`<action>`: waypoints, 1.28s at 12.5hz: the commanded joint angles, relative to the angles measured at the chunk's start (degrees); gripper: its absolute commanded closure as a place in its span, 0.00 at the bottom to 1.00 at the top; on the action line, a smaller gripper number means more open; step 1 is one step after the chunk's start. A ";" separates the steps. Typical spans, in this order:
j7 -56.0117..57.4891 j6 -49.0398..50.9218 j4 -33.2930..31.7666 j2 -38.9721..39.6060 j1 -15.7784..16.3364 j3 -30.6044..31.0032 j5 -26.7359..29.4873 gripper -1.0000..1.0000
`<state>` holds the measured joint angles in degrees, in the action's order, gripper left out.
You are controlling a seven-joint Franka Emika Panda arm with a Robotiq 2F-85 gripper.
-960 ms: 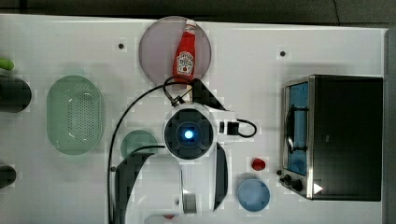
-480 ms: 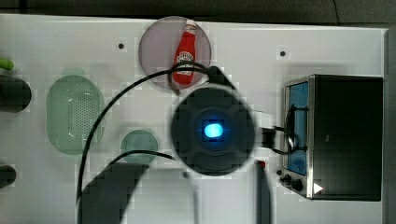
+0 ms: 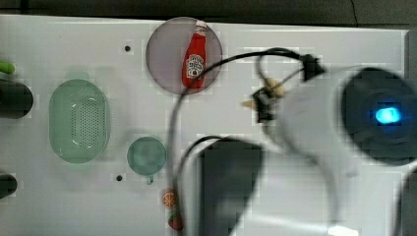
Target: Pick banana from table and place on oven.
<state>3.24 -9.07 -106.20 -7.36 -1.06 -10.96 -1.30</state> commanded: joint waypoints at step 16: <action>46.21 -17.73 2.28 20.51 -3.35 -26.77 3.00 0.17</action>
<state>45.66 -24.76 -105.64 13.90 -6.73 -39.36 1.47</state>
